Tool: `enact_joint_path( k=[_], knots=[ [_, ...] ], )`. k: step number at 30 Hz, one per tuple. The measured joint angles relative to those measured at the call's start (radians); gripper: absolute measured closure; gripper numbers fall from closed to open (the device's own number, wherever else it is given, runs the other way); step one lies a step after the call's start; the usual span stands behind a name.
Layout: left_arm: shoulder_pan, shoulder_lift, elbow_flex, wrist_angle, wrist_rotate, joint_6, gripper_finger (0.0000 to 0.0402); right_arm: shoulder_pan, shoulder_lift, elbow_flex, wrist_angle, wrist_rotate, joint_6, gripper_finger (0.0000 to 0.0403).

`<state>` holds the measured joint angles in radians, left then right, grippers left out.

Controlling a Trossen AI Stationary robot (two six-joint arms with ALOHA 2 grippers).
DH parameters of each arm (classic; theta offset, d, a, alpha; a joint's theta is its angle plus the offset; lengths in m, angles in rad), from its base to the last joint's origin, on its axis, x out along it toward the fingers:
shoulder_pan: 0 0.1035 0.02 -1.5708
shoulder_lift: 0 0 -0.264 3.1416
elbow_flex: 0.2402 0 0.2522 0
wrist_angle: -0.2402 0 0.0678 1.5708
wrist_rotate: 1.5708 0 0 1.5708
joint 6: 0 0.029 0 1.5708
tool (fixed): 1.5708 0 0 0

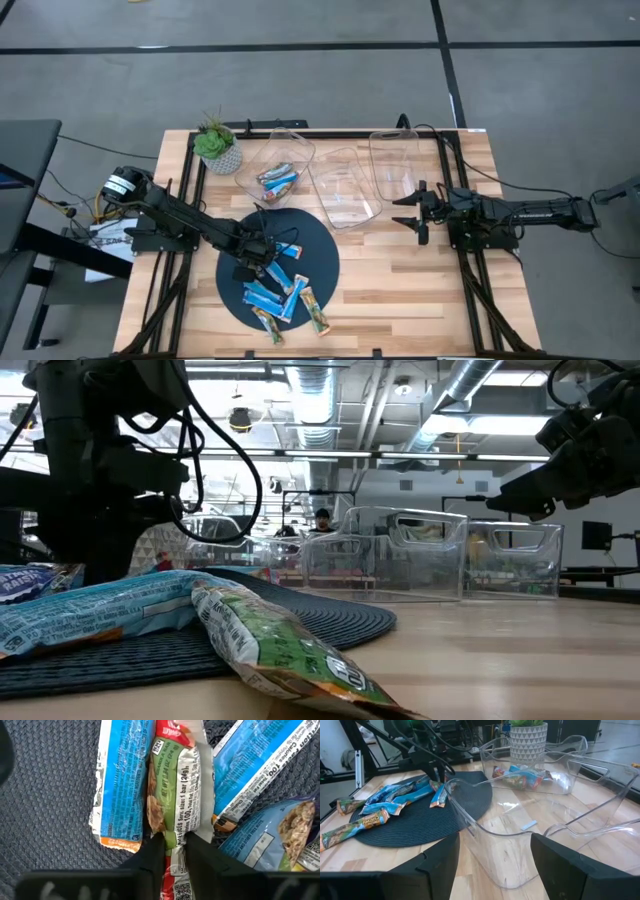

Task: Pick and place Granola Bars by type
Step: Put the red granola bar into the left transparent bin

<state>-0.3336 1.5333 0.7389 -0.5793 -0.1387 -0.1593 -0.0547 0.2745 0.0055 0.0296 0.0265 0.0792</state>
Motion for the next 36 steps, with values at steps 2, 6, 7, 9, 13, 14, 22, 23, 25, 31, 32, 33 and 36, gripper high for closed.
enact_joint_path(
  k=[2,6,7,9,13,14,22,23,25,31,32,33,36],
  knots=[
    [0.000,0.000,0.001,0.002,0.000,0.000,0.0360,0.000,0.000,0.000,0.000,0.000,0.000,0.0163],
    [0.000,-0.012,0.000,0.001,0.000,-0.001,0.0378,0.000,0.000,0.000,0.000,0.000,0.000,0.0163],
    [0.000,-0.019,-0.001,0.001,0.000,-0.001,0.0379,0.000,0.000,0.000,0.000,0.000,0.000,0.0163],
    [0.000,-0.039,-0.001,0.000,0.000,-0.007,0.0378,0.000,0.000,0.000,0.000,0.000,0.000,0.0163],
    [0.000,-0.089,-0.001,0.003,0.000,-0.027,0.0372,0.000,0.000,0.000,0.000,0.000,0.000,0.0163],
    [0.000,-0.104,-0.001,0.004,0.000,-0.027,0.0372,0.000,0.000,0.000,0.000,0.000,0.000,0.0163],
    [0.012,-0.231,-0.001,0.069,-0.090,-0.001,0.0378,0.000,0.000,0.000,0.000,0.000,0.000,0.0163],
    [0.020,-0.245,-0.001,0.084,-0.113,0.015,0.0378,0.000,0.000,0.000,0.000,0.000,0.000,0.0163],
    [0.042,-0.278,-0.001,0.107,-0.160,0.043,0.0377,0.000,0.000,0.000,0.000,0.000,0.000,0.0163],
    [0.131,-0.352,-0.001,0.213,-0.288,0.156,0.0375,0.000,0.000,0.000,0.000,0.000,0.000,0.0163],
    [0.147,-0.360,-0.001,0.231,-0.304,0.176,0.0375,0.000,0.000,0.000,0.000,0.000,0.000,0.0163],
    [0.163,-0.368,-0.001,0.251,-0.319,0.195,0.0375,0.000,0.000,0.000,0.000,0.000,0.000,0.0163],
    [0.214,-0.384,0.000,0.304,-0.350,0.233,0.0375,0.000,0.000,0.000,0.000,0.000,0.000,0.0163]
  ],
)
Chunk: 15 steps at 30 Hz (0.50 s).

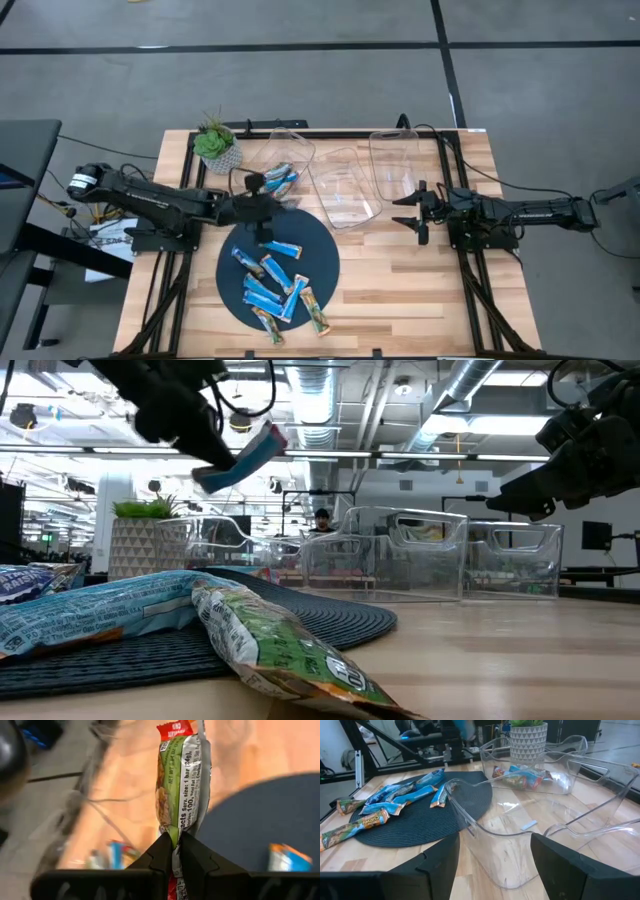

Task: Pick and place Granola Bars by type
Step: Put the red granola bar into the left transparent bin

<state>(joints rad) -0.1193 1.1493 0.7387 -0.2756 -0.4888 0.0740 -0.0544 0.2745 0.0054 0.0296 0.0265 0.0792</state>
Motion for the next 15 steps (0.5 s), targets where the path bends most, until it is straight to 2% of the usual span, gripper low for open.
enact_joint_path(
  k=[7,15],
  knots=[
    [0.149,-0.006,0.000,0.040,-0.032,0.031,0.0374,0.000,0.000,0.000,0.000,0.000,0.000,0.0163],
    [0.345,-0.002,0.000,-0.119,0.036,-0.004,0.0374,0.000,0.000,0.000,0.000,0.000,0.000,0.0163]
  ],
)
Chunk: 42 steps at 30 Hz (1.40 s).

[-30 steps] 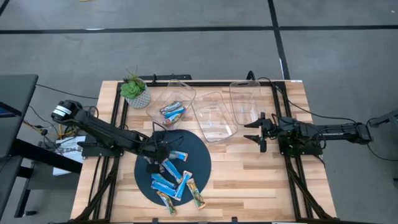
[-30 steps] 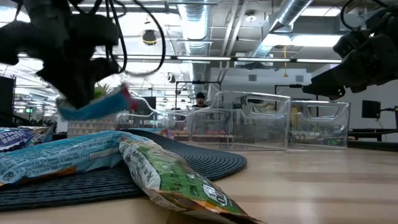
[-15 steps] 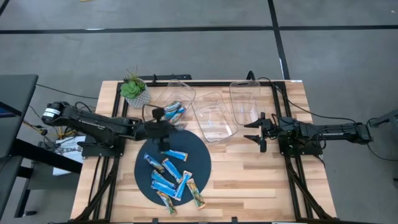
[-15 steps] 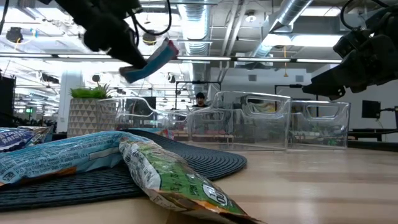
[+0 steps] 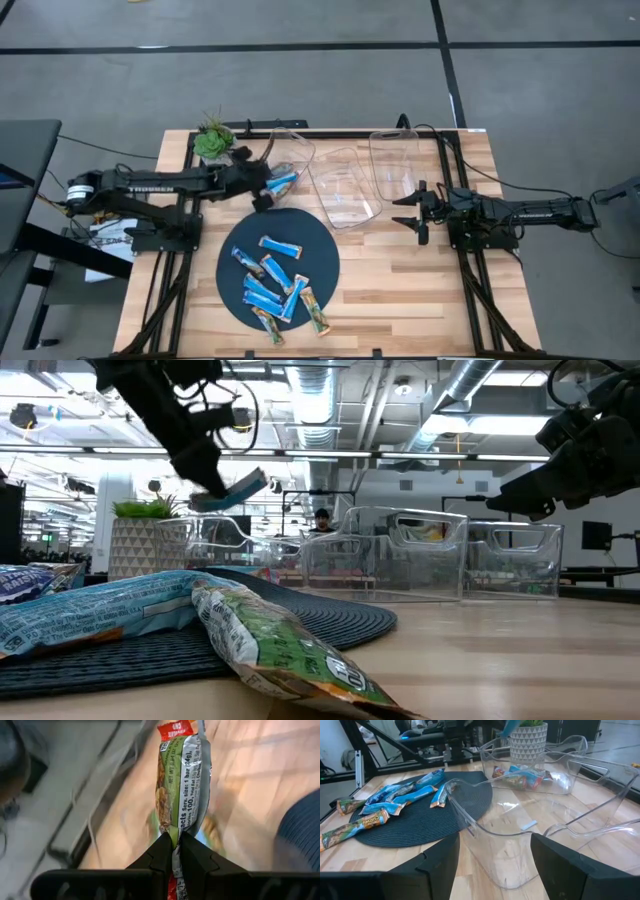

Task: Pick and place Granola Bars by type
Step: Put the red granola bar into the left transparent bin, then put the yellow granola bar into the middle transparent bin

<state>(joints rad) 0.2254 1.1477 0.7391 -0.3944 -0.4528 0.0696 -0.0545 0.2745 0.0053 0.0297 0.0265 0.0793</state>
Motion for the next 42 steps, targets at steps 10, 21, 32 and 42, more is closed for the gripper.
enact_joint_path(
  k=[10,21,32,42],
  knots=[
    [0.077,0.000,0.000,-0.144,0.092,-0.027,0.0374,0.000,0.000,0.000,0.000,0.000,0.000,0.0163],
    [0.077,0.000,0.000,-0.154,0.133,-0.027,0.0365,0.000,0.000,0.000,0.000,0.000,0.000,0.0163],
    [0.075,0.000,0.000,-0.142,0.154,-0.030,0.0271,0.000,0.000,0.000,0.000,0.000,0.000,0.0163],
    [-0.048,0.000,0.000,0.033,0.159,0.080,0.0261,0.000,0.000,0.000,0.000,0.000,0.000,0.0163]
  ],
)
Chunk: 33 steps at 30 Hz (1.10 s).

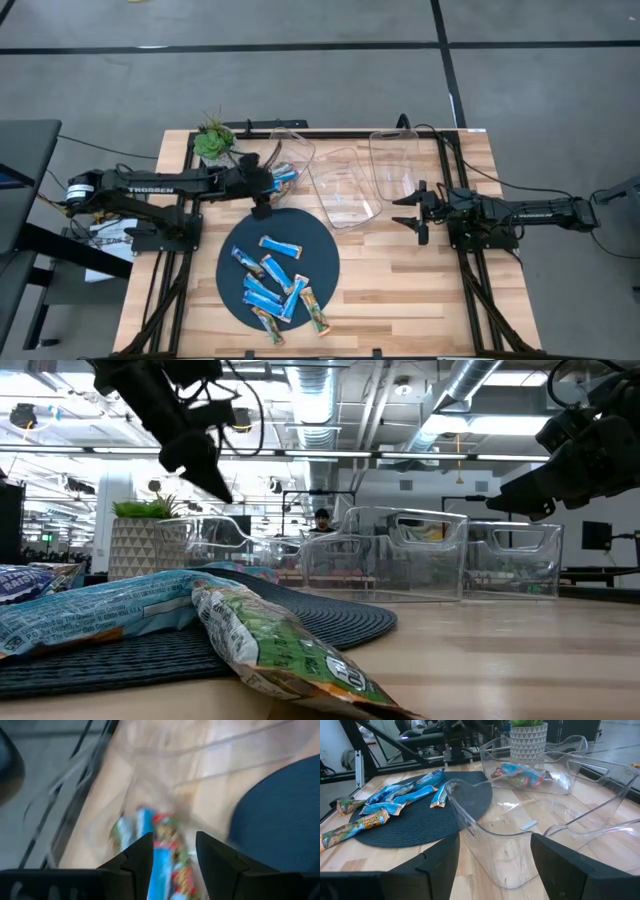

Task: Pick and place Granola Bars by type
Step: Put the yellow granola bar into the middle transparent bin

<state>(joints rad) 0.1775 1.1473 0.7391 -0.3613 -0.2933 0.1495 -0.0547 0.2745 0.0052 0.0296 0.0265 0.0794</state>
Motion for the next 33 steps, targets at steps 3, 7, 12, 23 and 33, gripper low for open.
enact_joint_path(
  k=[3,7,12,23,33],
  knots=[
    [-0.071,0.000,0.000,0.044,0.021,0.025,0.0262,0.000,0.000,0.000,0.000,0.000,0.000,0.0163],
    [-0.179,0.000,0.000,0.084,0.082,0.026,0.0262,0.000,0.000,0.000,0.000,0.000,0.000,0.0163],
    [-0.326,0.000,0.000,0.086,0.132,0.014,0.0262,0.000,0.000,0.000,0.000,0.000,0.000,0.0163],
    [-0.476,0.079,0.001,-0.007,0.131,-0.096,0.0263,0.000,0.000,0.000,0.000,0.000,0.000,0.0163],
    [-0.461,0.277,0.046,-0.037,0.131,-0.077,0.0263,0.000,0.000,0.000,0.000,0.000,0.000,0.0163]
  ],
)
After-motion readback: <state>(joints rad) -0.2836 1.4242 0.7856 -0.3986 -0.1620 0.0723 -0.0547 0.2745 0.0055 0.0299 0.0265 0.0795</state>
